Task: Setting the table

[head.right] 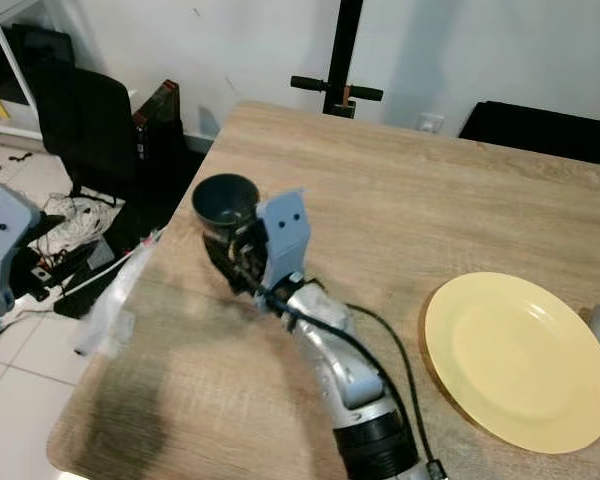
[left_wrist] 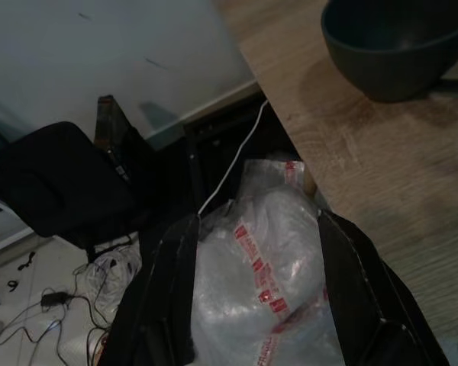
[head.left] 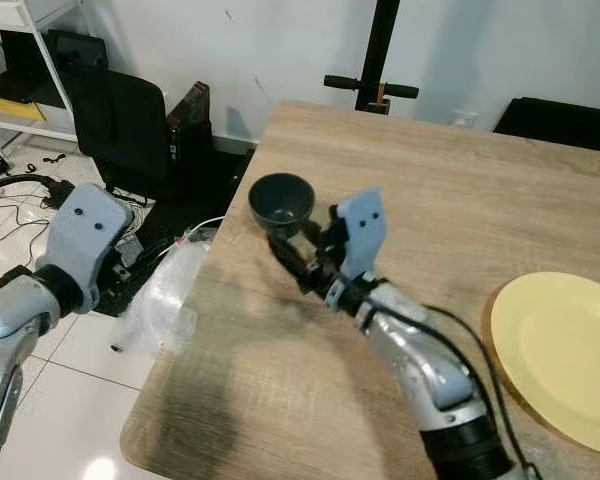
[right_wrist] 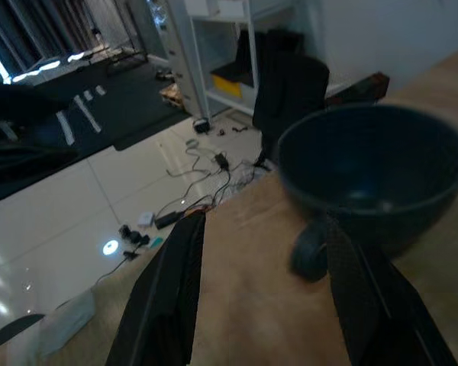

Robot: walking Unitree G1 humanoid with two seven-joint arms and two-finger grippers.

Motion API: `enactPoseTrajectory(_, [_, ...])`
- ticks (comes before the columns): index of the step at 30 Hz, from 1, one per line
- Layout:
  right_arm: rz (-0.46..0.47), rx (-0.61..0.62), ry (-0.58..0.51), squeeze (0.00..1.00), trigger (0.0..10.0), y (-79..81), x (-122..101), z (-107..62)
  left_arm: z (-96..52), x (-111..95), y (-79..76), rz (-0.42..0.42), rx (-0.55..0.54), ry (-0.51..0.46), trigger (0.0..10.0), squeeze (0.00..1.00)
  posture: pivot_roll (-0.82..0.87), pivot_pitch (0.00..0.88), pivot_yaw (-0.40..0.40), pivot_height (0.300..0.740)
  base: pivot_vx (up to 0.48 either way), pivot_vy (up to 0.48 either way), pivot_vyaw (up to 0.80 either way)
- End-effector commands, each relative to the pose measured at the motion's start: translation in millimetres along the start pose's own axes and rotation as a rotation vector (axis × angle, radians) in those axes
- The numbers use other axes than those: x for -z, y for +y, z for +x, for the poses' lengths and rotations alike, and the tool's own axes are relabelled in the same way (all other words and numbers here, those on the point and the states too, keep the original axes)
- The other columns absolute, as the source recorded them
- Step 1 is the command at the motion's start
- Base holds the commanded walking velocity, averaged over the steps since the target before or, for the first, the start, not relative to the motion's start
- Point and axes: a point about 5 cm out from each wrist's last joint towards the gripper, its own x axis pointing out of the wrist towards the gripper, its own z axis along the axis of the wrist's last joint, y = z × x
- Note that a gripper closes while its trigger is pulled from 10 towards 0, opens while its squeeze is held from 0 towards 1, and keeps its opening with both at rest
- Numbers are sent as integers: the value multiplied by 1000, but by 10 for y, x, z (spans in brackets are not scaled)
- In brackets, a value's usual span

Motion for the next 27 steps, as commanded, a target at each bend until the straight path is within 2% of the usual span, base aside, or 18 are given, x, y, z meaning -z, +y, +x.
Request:
enactPoseTrajectory(1, [-31, 27, 51, 0, 10000, 65, 132, 52, 24, 49, -21, -6, 1, 15, 10000, 0, 87, 81, 61, 740, 0, 0, 0])
enactPoseTrajectory(5, [-76, 114, 113, 0, 10000, 61, 294, 145, 47, 36, -16, -12, -10, 6, 10000, 0, 96, 78, 59, 740, 0, 0, 0])
enactPoseTrajectory(10, [-74, 78, 125, 0, 10000, 165, 367, 220, 57, 32, -20, -14, -18, 3, 10000, 0, 101, 78, 58, 740, 0, 0, 0])
enactPoseTrajectory(14, [-90, 119, 138, 0, 10000, 150, 406, 250, 59, 30, -23, -15, -23, 3, 10000, 0, 99, 77, 57, 740, 0, 0, 0])
enactPoseTrajectory(19, [-128, 322, 124, 0, 10000, -59, 387, 291, 64, 26, -37, -20, -28, -1, 10000, 0, 106, 78, 53, 740, 0, 0, 0])
enactPoseTrajectory(20, [-128, 322, 124, 0, 10000, -59, 387, 291, 64, 26, -37, -20, -28, -1, 10000, 0, 106, 78, 53, 740, 0, 0, 0])
enactPoseTrajectory(23, [-155, 410, 97, 0, 10000, -211, 337, 258, 63, 31, -53, -25, -27, -2, 10000, 0, 107, 78, 53, 740, 0, 0, 0])
enactPoseTrajectory(27, [-167, 436, 97, 0, 10000, -256, 332, 239, 66, 34, -59, -27, -27, -2, 10000, 0, 100, 78, 54, 740, 0, 0, 0])
